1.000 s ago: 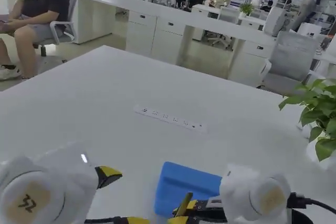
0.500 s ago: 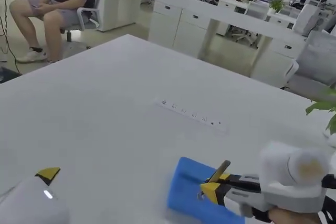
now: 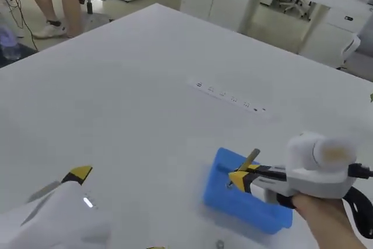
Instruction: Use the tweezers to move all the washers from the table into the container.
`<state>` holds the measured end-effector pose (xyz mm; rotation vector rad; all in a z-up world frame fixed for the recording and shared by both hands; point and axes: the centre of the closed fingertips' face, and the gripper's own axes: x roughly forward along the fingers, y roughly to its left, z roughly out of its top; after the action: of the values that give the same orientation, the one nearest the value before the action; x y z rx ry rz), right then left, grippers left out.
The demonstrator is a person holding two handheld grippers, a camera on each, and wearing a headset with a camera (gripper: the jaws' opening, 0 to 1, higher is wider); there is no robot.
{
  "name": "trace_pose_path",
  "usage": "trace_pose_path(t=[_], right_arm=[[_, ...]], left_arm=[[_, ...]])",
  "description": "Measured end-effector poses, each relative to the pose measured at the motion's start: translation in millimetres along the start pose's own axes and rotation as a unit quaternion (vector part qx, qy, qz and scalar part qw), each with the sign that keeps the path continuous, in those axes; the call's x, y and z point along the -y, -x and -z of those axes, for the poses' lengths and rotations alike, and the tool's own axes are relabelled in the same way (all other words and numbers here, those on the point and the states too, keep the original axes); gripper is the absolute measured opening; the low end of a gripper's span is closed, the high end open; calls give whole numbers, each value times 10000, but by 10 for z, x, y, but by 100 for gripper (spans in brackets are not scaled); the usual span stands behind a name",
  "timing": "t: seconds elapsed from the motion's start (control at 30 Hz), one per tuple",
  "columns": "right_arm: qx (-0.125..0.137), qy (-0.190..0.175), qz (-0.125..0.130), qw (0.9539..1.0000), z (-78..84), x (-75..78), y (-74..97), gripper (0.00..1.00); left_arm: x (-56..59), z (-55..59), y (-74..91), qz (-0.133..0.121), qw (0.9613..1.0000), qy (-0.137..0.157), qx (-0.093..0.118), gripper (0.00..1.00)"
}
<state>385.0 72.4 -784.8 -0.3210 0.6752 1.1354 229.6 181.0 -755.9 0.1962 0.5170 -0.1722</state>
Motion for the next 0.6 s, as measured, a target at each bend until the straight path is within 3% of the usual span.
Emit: trace_pose_path(t=[0.2, 0.47, 0.6], right_arm=[[-116, -206, -104, 9997, 108, 38, -163, 6], [-207, -222, -29, 9995, 196, 93, -287, 6], [-271, -241, -14, 9993, 233, 127, -330, 6]], left_arm=[[8, 37, -20, -36, 9998, -145, -107, 97], [-30, 61, -18, -178, 9993, -268, -165, 97], [-22, 40, -16, -141, 9997, -184, -110, 98]])
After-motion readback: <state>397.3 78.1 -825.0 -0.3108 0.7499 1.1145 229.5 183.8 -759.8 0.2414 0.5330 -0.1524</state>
